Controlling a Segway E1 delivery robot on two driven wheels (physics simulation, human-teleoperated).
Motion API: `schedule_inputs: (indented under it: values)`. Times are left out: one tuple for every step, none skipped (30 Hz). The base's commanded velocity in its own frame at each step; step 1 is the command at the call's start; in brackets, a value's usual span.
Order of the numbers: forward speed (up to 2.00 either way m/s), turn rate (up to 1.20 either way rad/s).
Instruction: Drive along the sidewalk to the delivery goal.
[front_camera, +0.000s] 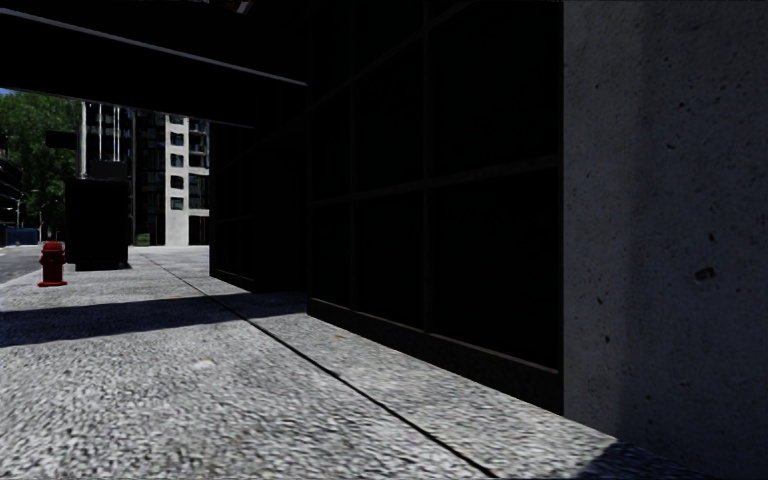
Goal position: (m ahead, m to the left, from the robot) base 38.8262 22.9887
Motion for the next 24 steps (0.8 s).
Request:
schedule_inputs:
  values:
    - [1.53, 0.54]
    - [1.53, 0.55]
    - [1.53, 0.55]
    - [1.53, 0.55]
    - [1.53, 0.55]
    - [1.53, 0.55]
    - [1.53, 0.55]
    - [1.53, 0.55]
    - [1.53, 0.55]
    - [1.53, 0.55]
    - [1.53, 0.56]
    - [1.54, 0.56]
    - [1.54, 0.56]
    - [1.54, 0.56]
    - [1.55, 0.56]
    - [1.56, 0.56]
    - [1.56, 0.56]
    - [1.56, 0.56]
    - [1.57, 0.56]
    - [1.57, 0.56]
    - [1.57, 0.56]
    - [1.58, 0.56]
    - [1.59, 0.56]
    - [1.59, 0.56]
